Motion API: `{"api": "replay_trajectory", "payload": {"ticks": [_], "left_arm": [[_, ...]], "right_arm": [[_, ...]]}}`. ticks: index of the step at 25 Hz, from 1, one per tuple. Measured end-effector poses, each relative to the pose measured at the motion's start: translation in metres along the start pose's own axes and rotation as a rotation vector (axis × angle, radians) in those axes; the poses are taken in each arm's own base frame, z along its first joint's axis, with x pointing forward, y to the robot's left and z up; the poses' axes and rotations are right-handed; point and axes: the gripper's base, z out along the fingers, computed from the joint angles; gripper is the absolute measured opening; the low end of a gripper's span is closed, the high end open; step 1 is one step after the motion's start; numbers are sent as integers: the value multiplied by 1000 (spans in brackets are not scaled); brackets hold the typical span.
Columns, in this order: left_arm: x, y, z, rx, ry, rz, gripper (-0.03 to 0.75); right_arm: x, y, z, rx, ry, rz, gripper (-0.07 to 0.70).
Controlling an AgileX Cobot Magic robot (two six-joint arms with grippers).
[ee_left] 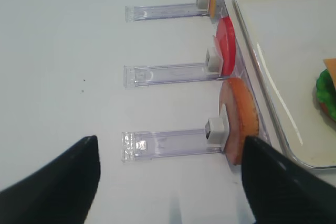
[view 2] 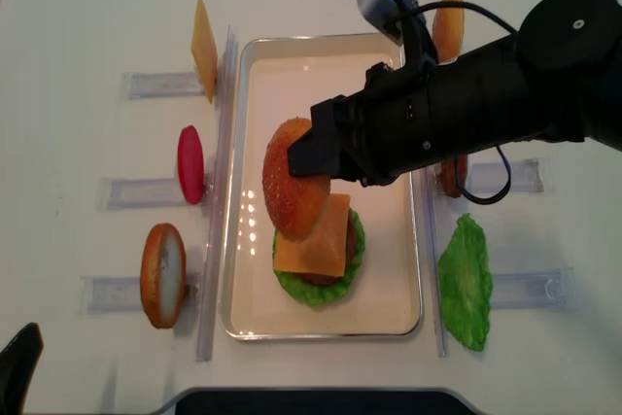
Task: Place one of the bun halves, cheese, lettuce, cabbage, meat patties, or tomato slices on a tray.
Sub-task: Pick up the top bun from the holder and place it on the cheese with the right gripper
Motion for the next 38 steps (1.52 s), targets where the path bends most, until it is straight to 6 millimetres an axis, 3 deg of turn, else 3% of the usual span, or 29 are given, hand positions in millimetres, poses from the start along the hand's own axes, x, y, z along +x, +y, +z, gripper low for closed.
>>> {"api": "replay_trajectory", "payload": {"ticks": [10,18,27,38], "left_arm": [[0,0,0,0,0,0,643],[0,0,0,0,0,0,643],[0,0,0,0,0,0,643],[0,0,0,0,0,0,643]], "right_arm": [[2,-27,27,-5,61,9,239],[3,-43,37,2,88,27,239],[-4,-59,31,-2,87,52,239],[1,-68,39,-28,145,89,239]]}}
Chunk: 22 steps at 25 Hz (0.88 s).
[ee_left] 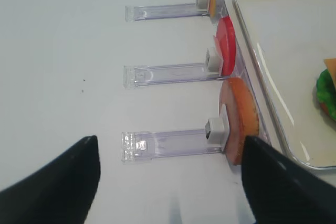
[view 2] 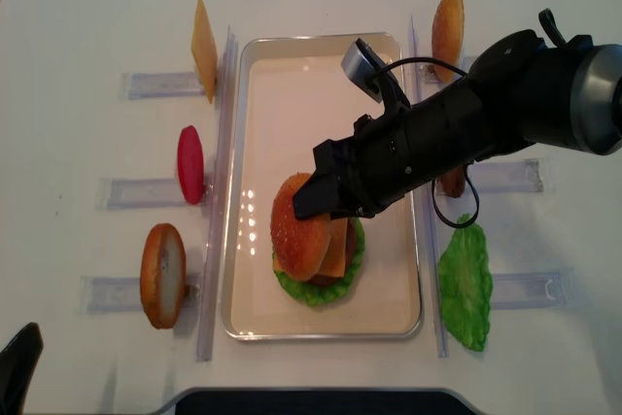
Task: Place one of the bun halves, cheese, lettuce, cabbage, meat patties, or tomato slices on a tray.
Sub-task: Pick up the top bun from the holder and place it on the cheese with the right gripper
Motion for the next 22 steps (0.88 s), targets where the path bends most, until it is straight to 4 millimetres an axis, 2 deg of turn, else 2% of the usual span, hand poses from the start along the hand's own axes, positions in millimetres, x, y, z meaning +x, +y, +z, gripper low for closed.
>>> {"api": "replay_trajectory", "payload": {"ticks": [4,22], "left_arm": [[0,0,0,0,0,0,643],[0,0,0,0,0,0,643]], "right_arm": [[0,-6,3,5,10,18,236],[-3,-10,-3,-5,3,33,236]]}}
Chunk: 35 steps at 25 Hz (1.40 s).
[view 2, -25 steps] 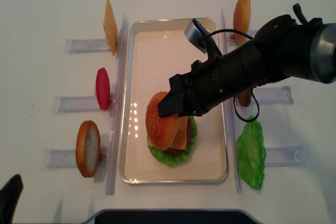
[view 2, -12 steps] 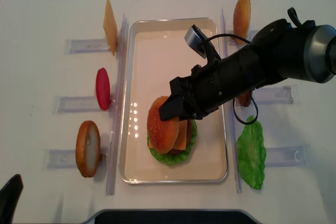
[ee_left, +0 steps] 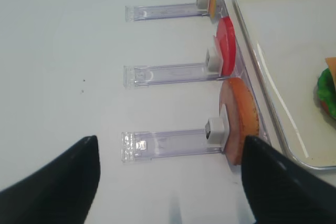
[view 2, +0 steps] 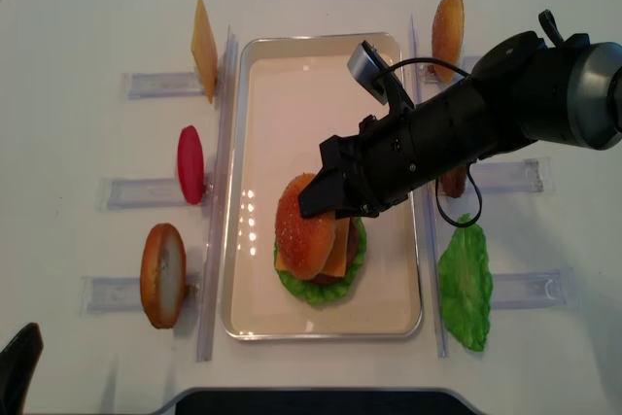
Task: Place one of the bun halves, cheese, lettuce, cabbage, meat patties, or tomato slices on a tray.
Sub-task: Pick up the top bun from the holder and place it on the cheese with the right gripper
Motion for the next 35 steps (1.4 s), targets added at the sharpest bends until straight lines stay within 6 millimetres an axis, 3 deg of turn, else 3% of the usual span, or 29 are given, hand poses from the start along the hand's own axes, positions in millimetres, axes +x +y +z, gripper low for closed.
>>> {"api": "replay_trajectory", "payload": {"ticks": [20,31,35], "left_arm": [[0,0,0,0,0,0,643],[0,0,0,0,0,0,643],[0,0,0,0,0,0,643]], "right_arm": [[0,-1,0,12,4,-8,280],[-4,-7,-5,39,-21,10,354],[-4,-9,-5,57,-27,12,418]]}}
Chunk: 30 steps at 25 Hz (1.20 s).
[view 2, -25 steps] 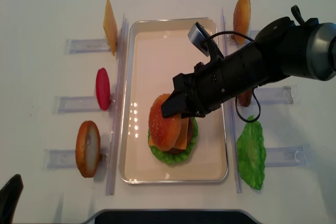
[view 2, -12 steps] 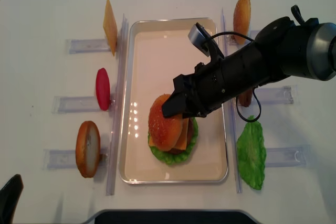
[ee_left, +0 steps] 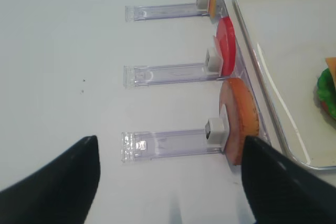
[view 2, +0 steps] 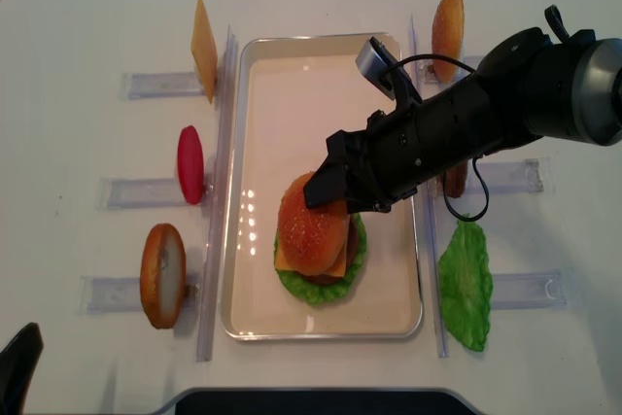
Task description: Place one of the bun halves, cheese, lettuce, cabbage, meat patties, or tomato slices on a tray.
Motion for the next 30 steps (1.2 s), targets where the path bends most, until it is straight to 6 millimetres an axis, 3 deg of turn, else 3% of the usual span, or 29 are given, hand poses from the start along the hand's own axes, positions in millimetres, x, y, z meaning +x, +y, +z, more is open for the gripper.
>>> {"api": "replay_trajectory", "payload": {"ticks": [5,9,30], "left_arm": [[0,0,0,0,0,0,643],[0,0,0,0,0,0,643],[0,0,0,0,0,0,643]], "right_arm": [[0,-3,0,45,18,12,491],[0,-3,-7,136,32,11,505],[-13,53,-81,478,-85,-35,506]]}}
